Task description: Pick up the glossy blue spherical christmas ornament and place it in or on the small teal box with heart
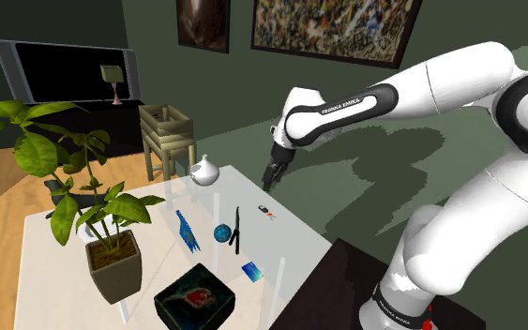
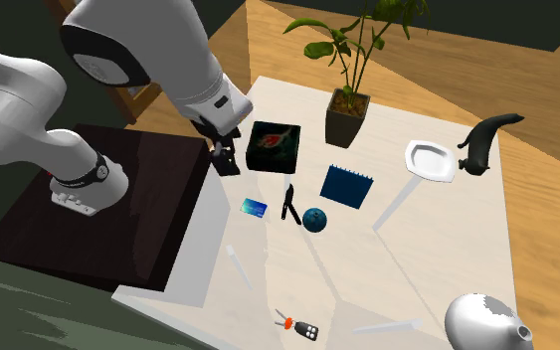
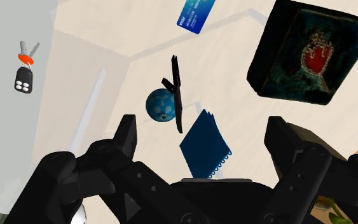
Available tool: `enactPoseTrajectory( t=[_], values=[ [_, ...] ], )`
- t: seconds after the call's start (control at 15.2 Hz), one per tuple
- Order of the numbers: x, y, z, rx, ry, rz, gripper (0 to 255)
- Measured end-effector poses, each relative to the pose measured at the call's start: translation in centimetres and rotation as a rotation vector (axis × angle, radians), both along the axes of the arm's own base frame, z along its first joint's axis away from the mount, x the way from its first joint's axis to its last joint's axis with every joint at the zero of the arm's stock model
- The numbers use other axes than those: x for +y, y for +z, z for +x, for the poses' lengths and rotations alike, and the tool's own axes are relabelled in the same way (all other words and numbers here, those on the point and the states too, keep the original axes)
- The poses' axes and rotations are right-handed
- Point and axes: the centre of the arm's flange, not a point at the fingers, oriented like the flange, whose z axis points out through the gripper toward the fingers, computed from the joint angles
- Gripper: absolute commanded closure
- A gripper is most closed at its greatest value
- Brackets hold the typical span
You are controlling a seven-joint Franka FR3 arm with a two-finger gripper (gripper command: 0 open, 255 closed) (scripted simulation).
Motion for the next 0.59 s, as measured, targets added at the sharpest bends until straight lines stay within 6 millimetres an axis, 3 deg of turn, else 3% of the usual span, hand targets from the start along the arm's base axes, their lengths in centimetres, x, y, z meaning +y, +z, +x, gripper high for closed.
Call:
enactPoseTrajectory(
  t=[0.59],
  values=[
    [0.6,-9.7,7.0,-0.023,0.095,-0.030,0]
  ],
)
